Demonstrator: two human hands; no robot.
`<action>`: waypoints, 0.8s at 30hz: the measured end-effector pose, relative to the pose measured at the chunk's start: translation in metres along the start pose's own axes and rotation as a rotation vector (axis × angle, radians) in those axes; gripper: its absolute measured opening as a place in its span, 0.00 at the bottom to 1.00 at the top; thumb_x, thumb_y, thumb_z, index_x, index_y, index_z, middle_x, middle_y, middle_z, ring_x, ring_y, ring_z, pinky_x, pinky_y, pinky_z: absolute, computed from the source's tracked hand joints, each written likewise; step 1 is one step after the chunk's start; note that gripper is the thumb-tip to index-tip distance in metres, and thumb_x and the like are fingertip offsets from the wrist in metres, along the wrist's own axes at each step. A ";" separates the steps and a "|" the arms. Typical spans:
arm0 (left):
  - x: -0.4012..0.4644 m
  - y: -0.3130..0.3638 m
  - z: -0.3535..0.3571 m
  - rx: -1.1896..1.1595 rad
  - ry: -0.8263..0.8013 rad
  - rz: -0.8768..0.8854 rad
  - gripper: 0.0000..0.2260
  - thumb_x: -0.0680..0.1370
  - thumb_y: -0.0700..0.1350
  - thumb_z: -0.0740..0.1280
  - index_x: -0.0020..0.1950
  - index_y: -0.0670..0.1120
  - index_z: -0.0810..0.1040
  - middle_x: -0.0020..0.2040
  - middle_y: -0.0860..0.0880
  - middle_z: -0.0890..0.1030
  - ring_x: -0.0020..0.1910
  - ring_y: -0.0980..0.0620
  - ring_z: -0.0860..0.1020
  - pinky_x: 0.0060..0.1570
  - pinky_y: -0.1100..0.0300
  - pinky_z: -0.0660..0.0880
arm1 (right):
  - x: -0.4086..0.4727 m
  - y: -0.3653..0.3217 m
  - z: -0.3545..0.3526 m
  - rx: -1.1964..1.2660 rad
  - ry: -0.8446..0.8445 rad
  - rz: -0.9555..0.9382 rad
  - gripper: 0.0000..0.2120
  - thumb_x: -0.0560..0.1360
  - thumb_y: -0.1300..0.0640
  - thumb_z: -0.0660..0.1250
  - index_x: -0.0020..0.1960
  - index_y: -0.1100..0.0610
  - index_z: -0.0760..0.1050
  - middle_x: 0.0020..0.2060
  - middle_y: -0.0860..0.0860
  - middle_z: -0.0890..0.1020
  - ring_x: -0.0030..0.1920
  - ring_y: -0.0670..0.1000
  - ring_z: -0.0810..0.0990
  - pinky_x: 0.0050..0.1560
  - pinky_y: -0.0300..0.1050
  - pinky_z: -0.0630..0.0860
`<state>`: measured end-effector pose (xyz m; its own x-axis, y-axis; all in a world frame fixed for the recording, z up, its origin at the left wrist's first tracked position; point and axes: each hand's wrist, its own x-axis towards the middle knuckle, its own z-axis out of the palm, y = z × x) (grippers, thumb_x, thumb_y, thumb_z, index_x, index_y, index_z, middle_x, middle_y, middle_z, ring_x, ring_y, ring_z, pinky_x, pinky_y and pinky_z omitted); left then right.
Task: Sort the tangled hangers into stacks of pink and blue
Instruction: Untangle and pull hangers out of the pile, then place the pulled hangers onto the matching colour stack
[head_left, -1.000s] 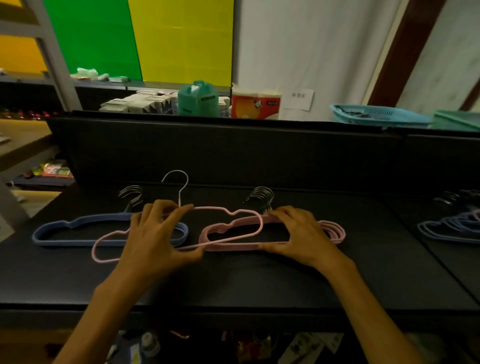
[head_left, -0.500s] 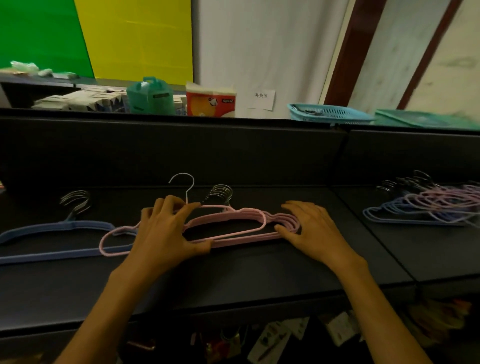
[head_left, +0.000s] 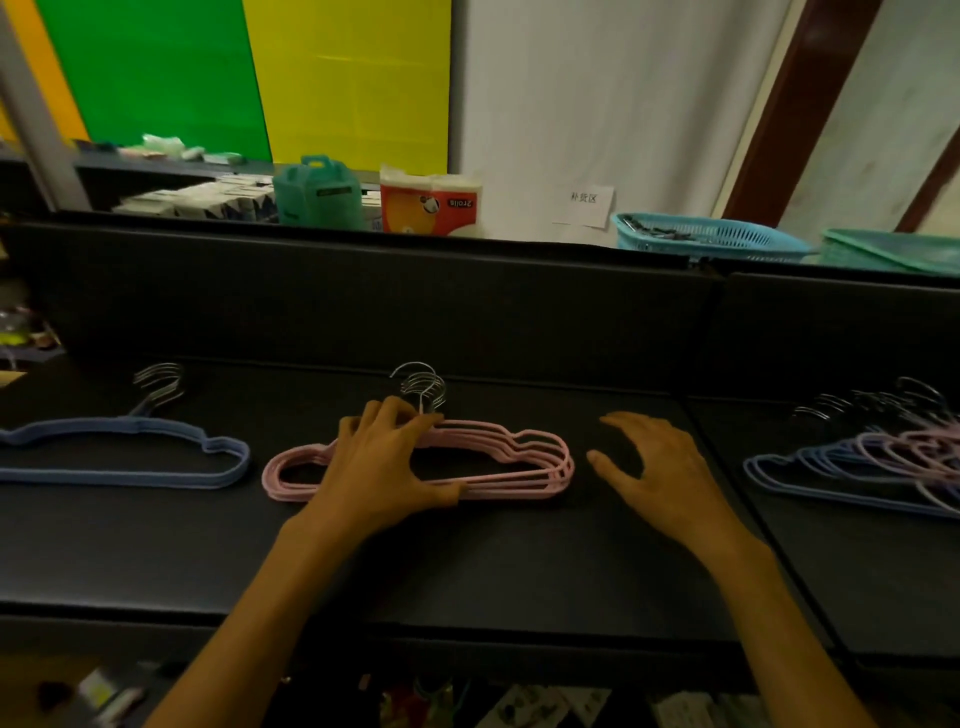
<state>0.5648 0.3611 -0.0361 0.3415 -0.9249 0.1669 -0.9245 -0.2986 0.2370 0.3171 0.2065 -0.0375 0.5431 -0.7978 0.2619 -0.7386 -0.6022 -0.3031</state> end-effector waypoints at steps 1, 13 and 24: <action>0.000 0.001 0.000 -0.006 -0.007 -0.003 0.39 0.67 0.70 0.66 0.74 0.58 0.59 0.69 0.52 0.62 0.67 0.51 0.60 0.69 0.51 0.58 | 0.001 0.000 0.001 0.009 0.001 -0.001 0.28 0.74 0.40 0.63 0.71 0.46 0.63 0.71 0.48 0.67 0.72 0.50 0.61 0.71 0.49 0.59; 0.007 -0.002 -0.005 0.041 -0.127 0.054 0.39 0.68 0.71 0.63 0.75 0.59 0.55 0.73 0.52 0.58 0.71 0.50 0.58 0.71 0.48 0.57 | -0.001 0.001 0.003 0.008 -0.019 -0.014 0.28 0.74 0.39 0.63 0.71 0.46 0.63 0.71 0.47 0.67 0.71 0.49 0.62 0.71 0.48 0.60; 0.025 0.065 0.004 0.073 -0.031 0.265 0.33 0.76 0.63 0.60 0.76 0.54 0.52 0.75 0.50 0.57 0.73 0.48 0.56 0.72 0.48 0.54 | -0.059 0.023 -0.025 -0.029 0.090 0.053 0.25 0.75 0.42 0.63 0.70 0.49 0.66 0.68 0.46 0.69 0.69 0.46 0.65 0.69 0.40 0.55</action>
<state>0.5120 0.3178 -0.0204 0.0813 -0.9796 0.1839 -0.9910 -0.0598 0.1196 0.2582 0.2400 -0.0371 0.4657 -0.8218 0.3283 -0.7772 -0.5573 -0.2923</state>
